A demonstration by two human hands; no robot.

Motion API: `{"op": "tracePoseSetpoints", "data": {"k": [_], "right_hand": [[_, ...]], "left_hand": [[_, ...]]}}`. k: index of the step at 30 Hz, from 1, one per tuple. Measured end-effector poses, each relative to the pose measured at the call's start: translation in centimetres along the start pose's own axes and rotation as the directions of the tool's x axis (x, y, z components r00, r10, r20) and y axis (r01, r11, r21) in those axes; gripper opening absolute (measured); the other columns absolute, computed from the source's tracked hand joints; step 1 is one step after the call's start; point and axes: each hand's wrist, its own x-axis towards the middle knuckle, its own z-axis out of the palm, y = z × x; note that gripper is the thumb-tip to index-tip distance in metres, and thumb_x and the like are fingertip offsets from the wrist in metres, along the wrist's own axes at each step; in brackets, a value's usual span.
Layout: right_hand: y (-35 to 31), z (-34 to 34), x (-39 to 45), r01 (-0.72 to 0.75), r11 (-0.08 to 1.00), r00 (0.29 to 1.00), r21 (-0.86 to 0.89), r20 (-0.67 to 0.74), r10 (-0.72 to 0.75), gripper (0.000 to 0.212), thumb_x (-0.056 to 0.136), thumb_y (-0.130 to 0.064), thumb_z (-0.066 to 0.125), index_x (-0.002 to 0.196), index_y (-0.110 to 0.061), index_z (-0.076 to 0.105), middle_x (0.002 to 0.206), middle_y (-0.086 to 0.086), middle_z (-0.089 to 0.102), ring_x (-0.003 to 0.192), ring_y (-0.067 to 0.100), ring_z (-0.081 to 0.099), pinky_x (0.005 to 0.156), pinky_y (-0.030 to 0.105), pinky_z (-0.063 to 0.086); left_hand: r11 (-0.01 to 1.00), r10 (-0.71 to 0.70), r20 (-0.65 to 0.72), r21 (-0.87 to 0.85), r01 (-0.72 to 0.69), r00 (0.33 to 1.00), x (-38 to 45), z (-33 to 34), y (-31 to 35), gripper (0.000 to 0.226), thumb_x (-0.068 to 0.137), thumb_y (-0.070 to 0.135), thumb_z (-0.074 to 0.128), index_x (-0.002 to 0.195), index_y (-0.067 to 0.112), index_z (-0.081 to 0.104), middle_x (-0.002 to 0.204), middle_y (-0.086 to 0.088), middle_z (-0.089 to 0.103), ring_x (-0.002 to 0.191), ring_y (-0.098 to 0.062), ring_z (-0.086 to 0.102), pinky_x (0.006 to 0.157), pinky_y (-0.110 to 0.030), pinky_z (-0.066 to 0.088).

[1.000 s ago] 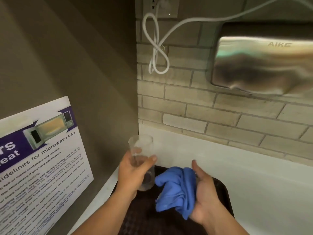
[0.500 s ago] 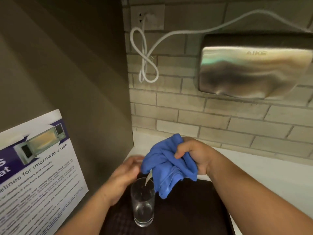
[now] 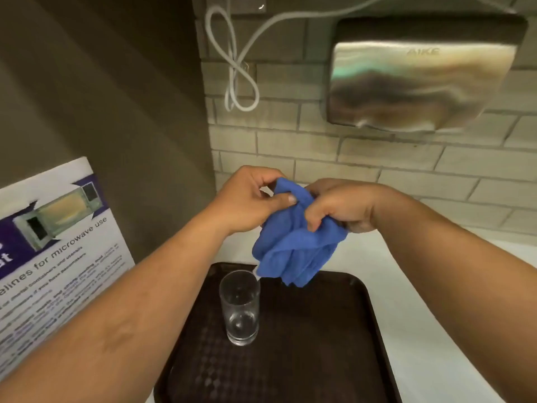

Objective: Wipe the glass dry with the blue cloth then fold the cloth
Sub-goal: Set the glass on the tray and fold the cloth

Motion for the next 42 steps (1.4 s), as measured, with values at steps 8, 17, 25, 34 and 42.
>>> {"op": "tracePoseSetpoints", "data": {"k": [8,17,25,34,42], "right_hand": [[6.9,-4.7,-9.1,-0.113,0.970,0.955,-0.213,-0.294,0.046,0.026,0.089,-0.004,0.052,0.095,-0.003,0.077,0.087,0.018,0.081,0.081,0.030,0.080,0.074,0.040,0.062],[14.7,-8.1,-12.1,-0.248,0.931,0.908,-0.269,-0.400,0.126,0.026,0.080,-0.008,0.052,0.088,-0.004,0.077,0.088,0.018,0.080,0.081,0.029,0.080,0.095,0.052,0.058],[24.1,-3.0,-16.3,-0.235,0.718,0.968,-0.655,-0.093,0.233,0.032,0.078,-0.020,0.060,0.049,-0.012,0.048,0.052,0.006,0.042,0.061,0.022,0.042,0.051,0.032,0.038],[33.4,2.3,-11.9,-0.124,0.852,0.973,-0.509,-0.230,0.004,0.037,0.091,-0.015,0.053,0.126,-0.006,0.062,0.137,0.012,0.060,0.130,0.032,0.053,0.109,0.037,0.042],[36.4,2.9,-10.6,-0.258,0.752,0.965,-0.606,-0.190,0.179,0.089,0.091,-0.047,0.028,0.160,-0.007,-0.012,0.170,0.013,-0.018,0.157,0.026,-0.017,0.129,0.040,-0.004]], "left_hand": [[0.990,-0.085,0.290,-0.086,0.115,0.953,0.9,7.6,1.7,0.022,0.098,0.003,0.067,0.081,0.016,0.072,0.063,0.009,0.076,0.058,-0.009,0.072,0.048,-0.027,0.060],[0.990,-0.141,0.368,0.062,0.127,0.919,1.8,17.3,1.6,0.006,0.091,0.002,0.074,0.086,-0.001,0.074,0.074,-0.011,0.075,0.065,-0.015,0.068,0.072,-0.037,0.057],[0.905,-0.291,0.754,0.417,-0.087,0.589,-6.5,24.2,-1.0,0.017,0.085,0.034,0.083,0.095,0.021,0.084,0.093,0.007,0.083,0.085,-0.007,0.075,0.082,-0.030,0.060],[0.572,-0.460,0.549,0.784,-0.240,0.698,-8.5,32.6,-4.6,0.105,0.074,0.077,0.067,0.158,0.022,0.035,0.167,-0.004,0.037,0.156,-0.027,0.029,0.125,-0.063,0.019],[0.545,-0.493,0.619,0.768,-0.338,0.611,-6.2,35.1,-7.5,0.150,0.059,0.096,0.056,0.167,0.016,-0.008,0.179,-0.007,-0.010,0.162,-0.025,-0.019,0.118,-0.078,-0.013]]}}
